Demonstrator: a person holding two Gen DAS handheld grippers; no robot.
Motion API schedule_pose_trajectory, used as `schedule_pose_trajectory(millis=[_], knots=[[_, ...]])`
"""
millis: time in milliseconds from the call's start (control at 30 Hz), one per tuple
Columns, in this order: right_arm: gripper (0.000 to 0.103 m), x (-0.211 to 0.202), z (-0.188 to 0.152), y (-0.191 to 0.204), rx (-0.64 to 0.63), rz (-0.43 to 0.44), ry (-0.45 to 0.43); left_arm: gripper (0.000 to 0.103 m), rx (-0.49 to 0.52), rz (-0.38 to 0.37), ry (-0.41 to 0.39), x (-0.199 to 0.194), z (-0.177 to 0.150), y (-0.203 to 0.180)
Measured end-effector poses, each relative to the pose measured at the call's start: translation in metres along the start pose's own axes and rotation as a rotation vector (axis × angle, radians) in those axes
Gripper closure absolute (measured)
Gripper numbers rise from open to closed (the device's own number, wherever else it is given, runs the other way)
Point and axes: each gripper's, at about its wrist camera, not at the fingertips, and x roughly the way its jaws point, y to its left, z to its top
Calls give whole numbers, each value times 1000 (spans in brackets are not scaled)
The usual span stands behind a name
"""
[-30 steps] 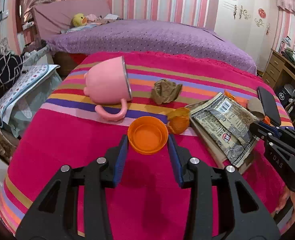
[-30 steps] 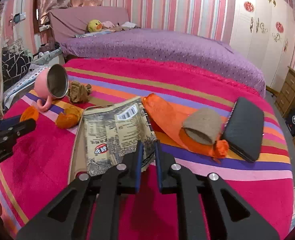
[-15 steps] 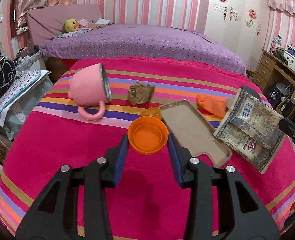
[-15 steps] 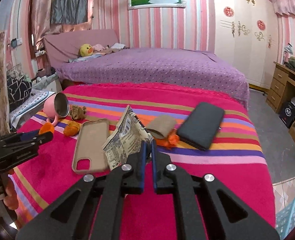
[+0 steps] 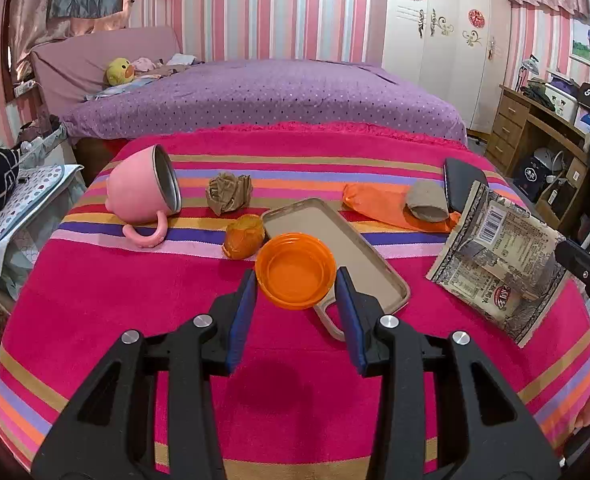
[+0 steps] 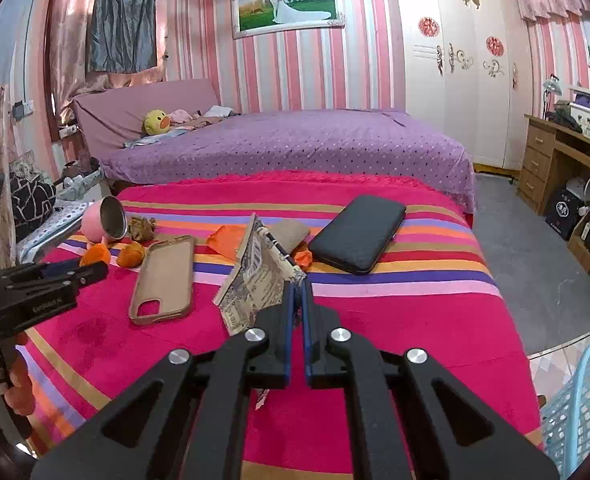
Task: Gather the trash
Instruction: 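Lift the lid and packet and carry them over the basket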
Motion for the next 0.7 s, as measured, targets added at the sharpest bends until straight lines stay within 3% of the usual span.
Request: schedule_pose_trajectory(millis=[333,500,700], knots=[[99,1,-3,-9,-1,-10,-20,64,-16,19,-18,-2,3,-2],[100,-28,6,-21,-17,-38,-94,64,5,1,-71,-20,8,-20],[101,-66,14,-58,-16,-84,-125,64,24,-42,-88,-32,16,-58]])
